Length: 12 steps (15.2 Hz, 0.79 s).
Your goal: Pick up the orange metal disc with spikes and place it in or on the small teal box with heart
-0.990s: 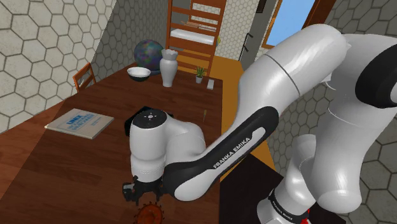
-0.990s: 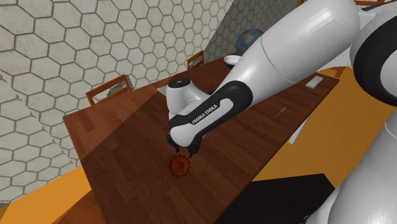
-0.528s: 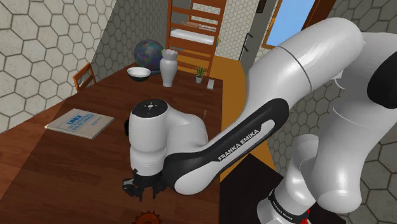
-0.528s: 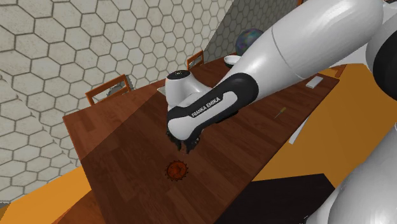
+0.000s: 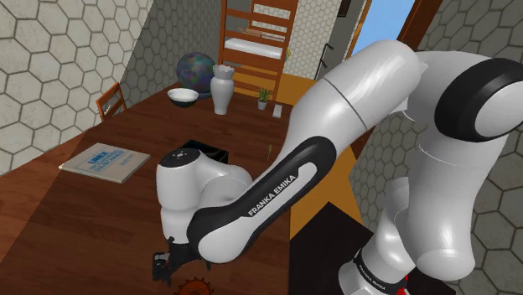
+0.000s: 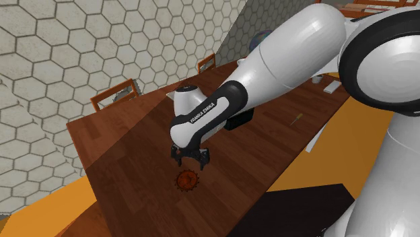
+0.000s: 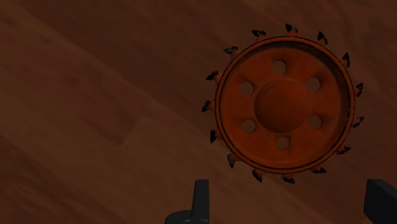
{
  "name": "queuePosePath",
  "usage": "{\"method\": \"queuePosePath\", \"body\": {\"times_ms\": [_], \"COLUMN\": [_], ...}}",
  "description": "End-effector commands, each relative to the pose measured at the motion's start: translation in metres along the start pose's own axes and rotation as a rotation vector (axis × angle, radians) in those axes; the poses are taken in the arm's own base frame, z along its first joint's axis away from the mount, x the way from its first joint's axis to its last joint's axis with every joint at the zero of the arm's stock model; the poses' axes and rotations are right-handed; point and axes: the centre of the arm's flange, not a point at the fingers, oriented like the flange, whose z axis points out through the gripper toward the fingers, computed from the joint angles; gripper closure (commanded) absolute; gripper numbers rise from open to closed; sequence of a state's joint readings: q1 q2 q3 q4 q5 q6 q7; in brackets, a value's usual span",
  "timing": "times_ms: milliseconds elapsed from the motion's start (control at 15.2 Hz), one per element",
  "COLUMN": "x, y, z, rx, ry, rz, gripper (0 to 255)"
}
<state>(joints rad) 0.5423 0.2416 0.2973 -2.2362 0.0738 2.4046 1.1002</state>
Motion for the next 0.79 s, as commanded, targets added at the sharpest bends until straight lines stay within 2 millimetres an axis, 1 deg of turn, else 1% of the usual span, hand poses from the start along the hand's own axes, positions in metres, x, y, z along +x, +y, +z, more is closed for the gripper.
{"method": "queuePosePath", "body": {"times_ms": [0, 132, 594, 660, 726], "x": [-0.0005, -0.0005, -0.0006, -0.0006, -0.0006], "y": [-0.0007, -0.0007, -0.0007, -0.0007, -0.0007], "z": [0.0107, 0.019, 0.0189, 0.0189, 0.0189], "rx": [0.0, 0.0, 0.0, 0.0, 0.0], "ry": [-0.001, -0.001, -0.001, -0.001, -0.001], "rz": [-0.002, -0.002, -0.002, -0.002, -0.002], "gripper": [0, 0, 0, 255, 255]}}
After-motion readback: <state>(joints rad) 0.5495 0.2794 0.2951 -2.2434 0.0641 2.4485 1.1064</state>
